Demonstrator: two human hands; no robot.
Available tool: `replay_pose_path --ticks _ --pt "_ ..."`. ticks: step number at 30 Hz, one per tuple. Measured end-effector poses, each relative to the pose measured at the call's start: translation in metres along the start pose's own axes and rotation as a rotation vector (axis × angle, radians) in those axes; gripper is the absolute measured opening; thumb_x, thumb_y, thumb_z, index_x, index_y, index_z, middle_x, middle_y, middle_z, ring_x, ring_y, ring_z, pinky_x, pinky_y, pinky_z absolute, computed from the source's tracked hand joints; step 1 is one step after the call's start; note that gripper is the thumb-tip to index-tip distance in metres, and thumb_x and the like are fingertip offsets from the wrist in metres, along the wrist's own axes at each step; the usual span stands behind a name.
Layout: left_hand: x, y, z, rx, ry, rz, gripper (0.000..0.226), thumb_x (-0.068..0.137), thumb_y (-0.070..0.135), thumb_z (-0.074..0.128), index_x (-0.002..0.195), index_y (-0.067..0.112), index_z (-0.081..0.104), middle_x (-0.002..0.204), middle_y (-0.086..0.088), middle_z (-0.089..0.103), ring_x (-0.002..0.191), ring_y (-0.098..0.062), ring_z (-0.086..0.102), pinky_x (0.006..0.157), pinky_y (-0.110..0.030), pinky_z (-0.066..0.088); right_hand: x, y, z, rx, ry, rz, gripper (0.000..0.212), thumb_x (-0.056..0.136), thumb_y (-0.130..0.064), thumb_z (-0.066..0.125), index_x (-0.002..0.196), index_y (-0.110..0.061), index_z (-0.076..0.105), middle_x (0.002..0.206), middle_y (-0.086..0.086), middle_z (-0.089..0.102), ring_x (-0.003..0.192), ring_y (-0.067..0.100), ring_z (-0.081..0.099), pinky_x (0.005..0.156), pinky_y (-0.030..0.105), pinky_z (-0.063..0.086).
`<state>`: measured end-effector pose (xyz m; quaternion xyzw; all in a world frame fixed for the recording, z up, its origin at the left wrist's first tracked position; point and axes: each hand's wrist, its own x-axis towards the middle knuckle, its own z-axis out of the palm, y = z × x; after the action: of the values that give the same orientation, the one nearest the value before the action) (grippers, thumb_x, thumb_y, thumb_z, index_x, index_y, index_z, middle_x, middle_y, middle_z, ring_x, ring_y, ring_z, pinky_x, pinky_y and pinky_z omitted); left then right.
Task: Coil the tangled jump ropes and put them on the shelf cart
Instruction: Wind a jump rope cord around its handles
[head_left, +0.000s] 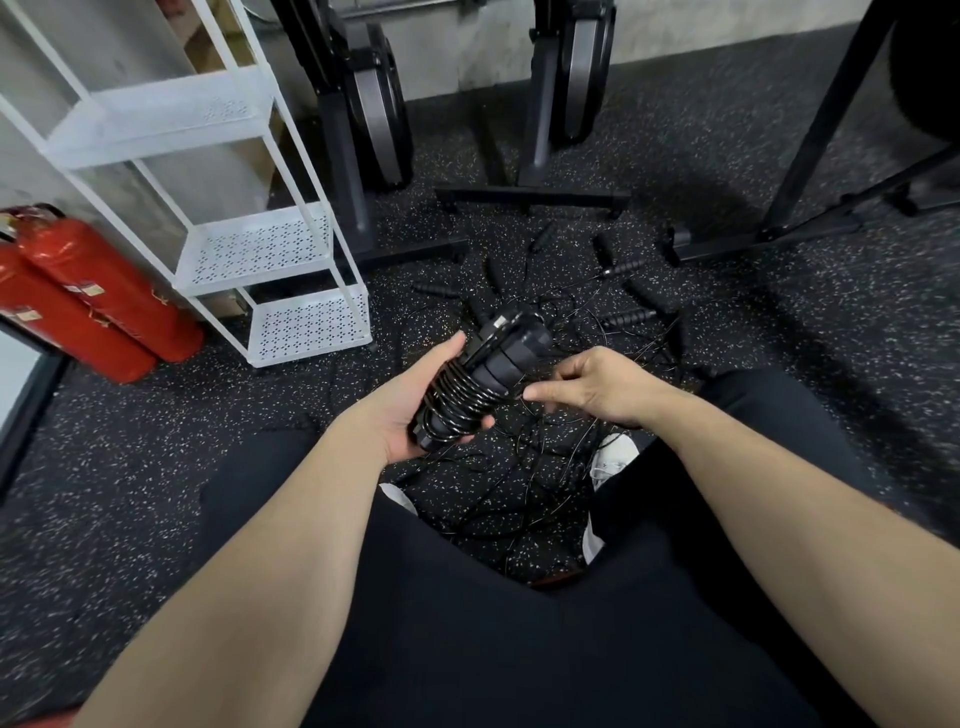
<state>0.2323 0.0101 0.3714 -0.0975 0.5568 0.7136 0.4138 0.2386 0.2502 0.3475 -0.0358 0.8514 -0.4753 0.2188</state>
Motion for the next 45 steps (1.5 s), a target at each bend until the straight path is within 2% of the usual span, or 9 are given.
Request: replay_pose_path --ticks 4,8,14,19,24,27,33,37,45 --pt "-0.002 -0.002 0.003 0.069 -0.031 -0.036 0.052 0.078 0.054 0.058 0.107 0.012 0.067 0.084 -0.013 0.074 0.059 -0.024 0.070 0.049 -0.030 0.059 0.001 0.002 -0.001 0.029 -0.054 0.025 0.068 0.050 -0.077 0.083 0.076 -0.015 0.075 0.075 0.021 0.065 0.069 0.018 0.051 0.076 0.042 0.051" --pt "0.002 -0.003 0.003 0.211 -0.085 -0.023 0.032 0.092 0.036 0.059 0.119 0.024 0.068 0.096 -0.009 0.078 0.077 -0.023 0.074 0.065 -0.036 0.063 0.000 0.001 -0.005 0.117 -0.173 0.060 0.049 0.067 -0.033 0.088 0.093 0.003 0.070 0.102 0.028 0.069 0.089 0.020 0.055 0.108 0.060 0.040" --pt "0.006 -0.002 0.008 0.672 -0.155 0.032 0.031 0.103 0.021 0.060 0.129 0.038 0.061 0.114 -0.008 0.076 0.098 -0.019 0.071 0.084 -0.029 0.056 -0.002 0.005 -0.005 0.295 -0.242 0.113 0.021 0.084 -0.009 0.077 0.070 -0.016 0.063 0.063 0.000 0.061 0.053 0.009 0.054 0.051 0.020 0.046" --pt "0.009 -0.001 0.017 1.064 -0.085 -0.008 0.067 0.084 0.046 0.080 0.142 0.049 0.045 0.136 -0.009 0.063 0.106 -0.008 0.062 0.082 -0.022 0.044 0.001 0.003 0.003 0.118 -0.177 0.159 0.019 0.077 -0.031 0.087 0.074 -0.020 0.072 0.066 -0.002 0.067 0.064 0.010 0.060 0.068 0.027 0.049" --pt "0.021 -0.011 0.018 1.278 -0.095 -0.041 0.106 0.077 0.050 0.086 0.161 0.035 0.022 0.155 -0.006 0.046 0.127 -0.021 0.057 0.067 -0.009 0.044 0.004 0.001 0.012 -0.017 -0.111 0.150 0.017 0.077 -0.043 0.085 0.073 -0.029 0.078 0.076 -0.008 0.072 0.082 0.011 0.061 0.080 0.031 0.046" --pt "0.026 -0.016 0.012 1.376 -0.077 -0.048 0.111 0.072 0.060 0.086 0.161 0.029 0.027 0.160 -0.001 0.043 0.137 -0.018 0.050 0.093 -0.019 0.044 0.003 -0.002 0.016 -0.104 -0.090 0.110 0.019 0.080 -0.050 0.081 0.080 -0.031 0.079 0.087 0.010 0.075 0.081 0.017 0.060 0.078 0.035 0.048" --pt "0.036 -0.025 0.009 1.409 0.087 -0.050 0.086 0.077 0.068 0.076 0.150 0.032 0.046 0.136 0.000 0.063 0.118 -0.021 0.062 0.087 -0.029 0.048 0.000 -0.012 0.023 -0.258 -0.042 -0.029 0.012 0.096 -0.034 0.069 0.094 -0.025 0.078 0.056 -0.025 0.064 0.054 -0.011 0.057 0.055 0.009 0.038" --pt "0.039 -0.028 0.010 1.319 0.160 0.050 0.071 0.075 0.068 0.073 0.141 0.058 0.045 0.116 0.014 0.069 0.093 -0.016 0.072 0.088 -0.039 0.059 0.003 -0.011 0.028 -0.269 0.033 -0.064 0.010 0.093 -0.034 0.072 0.100 -0.035 0.079 0.073 -0.010 0.075 0.051 0.002 0.057 0.052 0.018 0.043" --pt "0.044 -0.030 0.021 1.335 0.431 0.142 0.052 0.094 0.063 0.057 0.134 0.032 0.055 0.082 0.014 0.056 0.076 -0.020 0.070 0.051 -0.025 0.043 0.007 -0.009 0.032 -0.113 0.170 -0.086 0.028 0.093 -0.028 0.071 0.117 -0.038 0.059 0.079 -0.010 0.076 0.059 0.008 0.067 0.065 0.031 0.055"
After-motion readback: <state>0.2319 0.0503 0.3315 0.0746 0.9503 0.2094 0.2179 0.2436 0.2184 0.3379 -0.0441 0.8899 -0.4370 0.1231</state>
